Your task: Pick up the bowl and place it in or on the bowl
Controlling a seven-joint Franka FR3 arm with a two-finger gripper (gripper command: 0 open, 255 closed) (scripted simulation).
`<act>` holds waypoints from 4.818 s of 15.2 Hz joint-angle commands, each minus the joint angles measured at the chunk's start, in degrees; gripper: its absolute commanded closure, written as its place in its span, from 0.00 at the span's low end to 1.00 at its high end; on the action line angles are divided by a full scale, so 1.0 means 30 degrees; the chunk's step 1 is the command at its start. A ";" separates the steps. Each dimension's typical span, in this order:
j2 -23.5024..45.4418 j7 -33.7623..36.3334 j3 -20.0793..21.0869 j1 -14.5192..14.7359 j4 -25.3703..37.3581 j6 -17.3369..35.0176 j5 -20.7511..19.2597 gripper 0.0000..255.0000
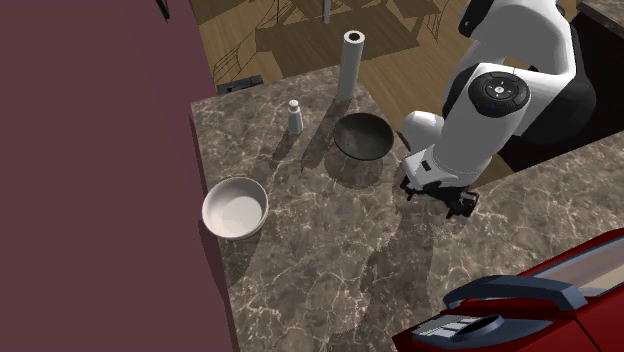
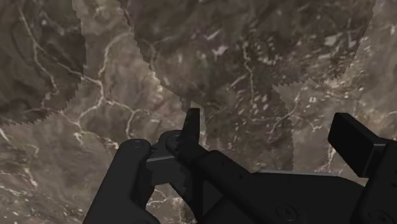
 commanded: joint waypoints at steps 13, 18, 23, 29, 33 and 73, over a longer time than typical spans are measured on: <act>0.5697 -0.5073 -0.3144 -0.0912 0.4002 0.1918 -0.3501 0.00; 0.8466 -0.7076 -0.4289 -0.1115 0.6511 0.2549 -0.4212 0.00; 1.1460 -0.9107 -0.5333 -0.1340 0.9553 0.2953 -0.4401 0.00; 1.5438 -1.1616 -0.6357 -0.1907 1.4072 0.2981 -0.3891 0.00; 1.7267 -1.2661 -0.6655 -0.2360 1.6088 0.3030 -0.3458 0.00; 1.8264 -1.3305 -0.6807 -0.2724 1.9783 0.0302 -0.2960 1.00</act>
